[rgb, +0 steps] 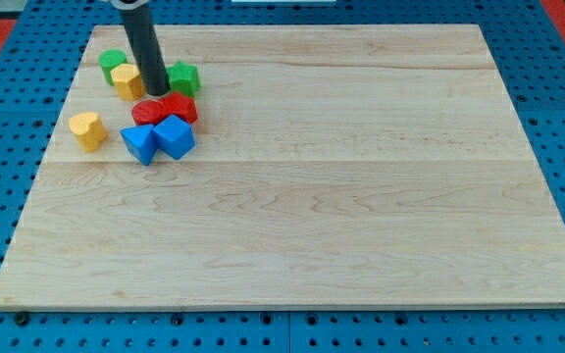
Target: Nudge the red star towards the center
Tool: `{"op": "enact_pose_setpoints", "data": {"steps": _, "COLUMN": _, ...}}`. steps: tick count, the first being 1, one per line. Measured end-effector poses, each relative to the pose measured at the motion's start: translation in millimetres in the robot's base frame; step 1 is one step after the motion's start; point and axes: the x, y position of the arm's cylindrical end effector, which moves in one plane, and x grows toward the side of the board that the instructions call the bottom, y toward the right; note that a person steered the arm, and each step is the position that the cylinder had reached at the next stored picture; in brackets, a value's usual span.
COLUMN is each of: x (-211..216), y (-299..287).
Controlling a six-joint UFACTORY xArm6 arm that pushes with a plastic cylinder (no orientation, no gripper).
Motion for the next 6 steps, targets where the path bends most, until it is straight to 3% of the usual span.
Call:
{"op": "enact_pose_setpoints", "data": {"steps": 3, "x": 74.2, "y": 43.8}}
{"op": "enact_pose_setpoints", "data": {"steps": 4, "x": 78.9, "y": 100.5}}
{"op": "enact_pose_setpoints", "data": {"steps": 5, "x": 33.2, "y": 122.0}}
{"op": "enact_pose_setpoints", "data": {"steps": 6, "x": -9.6, "y": 199.7}}
